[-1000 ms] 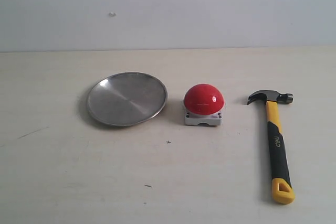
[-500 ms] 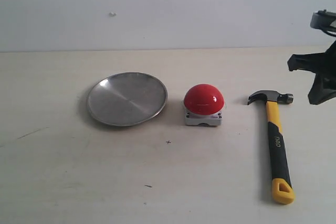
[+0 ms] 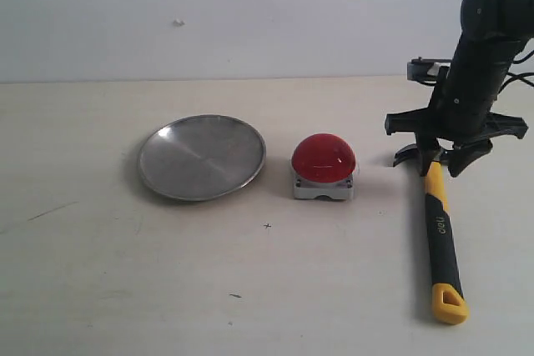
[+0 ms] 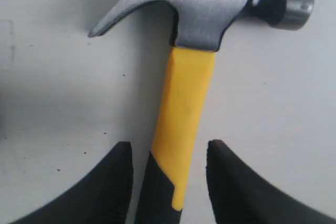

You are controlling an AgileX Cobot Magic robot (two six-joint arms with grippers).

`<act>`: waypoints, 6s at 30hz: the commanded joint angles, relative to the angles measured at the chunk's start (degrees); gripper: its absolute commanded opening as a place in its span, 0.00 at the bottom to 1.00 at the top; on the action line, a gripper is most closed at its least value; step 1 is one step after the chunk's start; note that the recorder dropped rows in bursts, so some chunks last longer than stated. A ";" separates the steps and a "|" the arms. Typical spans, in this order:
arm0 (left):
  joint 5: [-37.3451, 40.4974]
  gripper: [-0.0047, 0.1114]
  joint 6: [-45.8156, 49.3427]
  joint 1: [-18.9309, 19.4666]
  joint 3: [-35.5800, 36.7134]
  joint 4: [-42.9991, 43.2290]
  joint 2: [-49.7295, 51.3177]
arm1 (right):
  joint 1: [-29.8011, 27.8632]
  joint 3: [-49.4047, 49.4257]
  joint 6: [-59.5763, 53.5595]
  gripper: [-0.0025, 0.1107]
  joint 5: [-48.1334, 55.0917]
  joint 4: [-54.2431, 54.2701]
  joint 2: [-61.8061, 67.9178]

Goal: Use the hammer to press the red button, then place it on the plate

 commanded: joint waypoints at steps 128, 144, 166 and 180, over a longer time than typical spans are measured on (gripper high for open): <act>-54.84 0.04 -78.24 -3.27 -9.33 40.45 10.63 | 0.12 31.96 -24.05 0.02 -31.45 27.46 -66.60; -51.20 0.13 -87.54 -12.24 -40.50 89.92 72.02 | 0.12 31.96 -25.71 0.02 -29.69 28.57 -66.60; -36.53 0.61 -80.90 -54.26 -69.15 72.95 98.35 | 0.12 31.98 -27.38 0.02 -29.47 28.57 -66.60; -46.48 0.61 -53.62 -54.26 -69.15 44.19 100.17 | 0.12 32.92 -23.87 0.02 -31.07 28.57 -66.60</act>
